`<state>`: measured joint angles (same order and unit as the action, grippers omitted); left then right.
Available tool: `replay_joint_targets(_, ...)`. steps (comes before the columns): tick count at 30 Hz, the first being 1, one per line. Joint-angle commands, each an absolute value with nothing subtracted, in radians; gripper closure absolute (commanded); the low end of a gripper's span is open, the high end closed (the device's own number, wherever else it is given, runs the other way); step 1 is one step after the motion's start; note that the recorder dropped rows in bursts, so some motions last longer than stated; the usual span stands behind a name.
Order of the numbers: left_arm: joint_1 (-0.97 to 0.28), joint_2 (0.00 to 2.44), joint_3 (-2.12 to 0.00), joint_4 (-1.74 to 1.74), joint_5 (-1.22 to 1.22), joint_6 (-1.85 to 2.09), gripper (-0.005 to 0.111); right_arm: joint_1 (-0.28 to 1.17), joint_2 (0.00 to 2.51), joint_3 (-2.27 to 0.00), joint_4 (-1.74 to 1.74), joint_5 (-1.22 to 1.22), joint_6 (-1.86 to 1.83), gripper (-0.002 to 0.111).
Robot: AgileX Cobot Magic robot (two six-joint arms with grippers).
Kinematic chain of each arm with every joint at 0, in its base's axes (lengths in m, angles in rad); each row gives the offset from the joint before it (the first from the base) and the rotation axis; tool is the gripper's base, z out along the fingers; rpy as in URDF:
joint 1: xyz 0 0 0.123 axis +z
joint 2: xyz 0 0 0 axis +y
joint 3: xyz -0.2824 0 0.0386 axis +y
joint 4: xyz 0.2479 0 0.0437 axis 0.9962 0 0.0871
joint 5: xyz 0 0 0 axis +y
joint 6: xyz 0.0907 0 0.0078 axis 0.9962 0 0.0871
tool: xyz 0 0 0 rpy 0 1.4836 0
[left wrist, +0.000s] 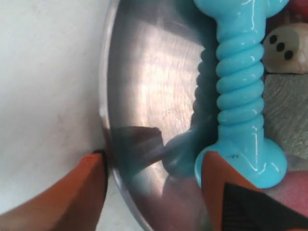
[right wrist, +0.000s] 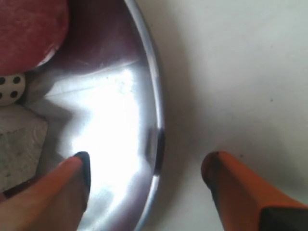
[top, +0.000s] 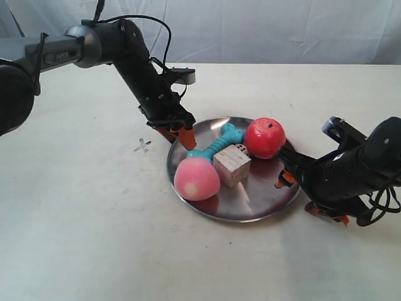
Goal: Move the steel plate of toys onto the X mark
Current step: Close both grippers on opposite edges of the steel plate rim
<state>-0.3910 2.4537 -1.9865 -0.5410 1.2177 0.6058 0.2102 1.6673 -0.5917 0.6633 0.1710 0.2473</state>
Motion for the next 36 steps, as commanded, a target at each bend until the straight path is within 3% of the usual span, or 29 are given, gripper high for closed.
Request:
replay_joint_targets(1, -0.410, 2.489, -1.987, -0.517, 1.221, 0.602, 0.051, 0.212, 1.670, -0.590, 0.665, 0.141, 0.239, 0.041)
replay_joint_targets(11, -0.410, 2.500, -1.987, -0.521, 1.221, 0.575, 0.051, 0.218, 1.720, -0.593, 0.710, 0.091, 0.239, 0.041)
replay_joint_targets(17, -0.410, 2.500, -1.987, -0.518, 1.221, 0.575, 0.051, 0.328, 1.803, -0.593, 0.751, 0.008, 0.239, 0.041)
replay_joint_targets(21, -0.411, 2.500, -1.987, -0.518, 1.221, 0.575, 0.059, 0.350, 1.814, -0.593, 0.797, -0.016, 0.239, 0.043)
replay_joint_targets(30, -0.436, 2.500, -1.987, -0.474, 1.221, 0.513, 0.107, 0.350, 1.814, -0.593, 0.846, -0.030, 0.244, 0.105)
replay_joint_targets(36, -0.472, 2.500, -1.987, -0.461, 1.221, 0.497, 0.107, 0.350, 1.814, -0.593, 0.865, -0.007, 0.244, 0.109)
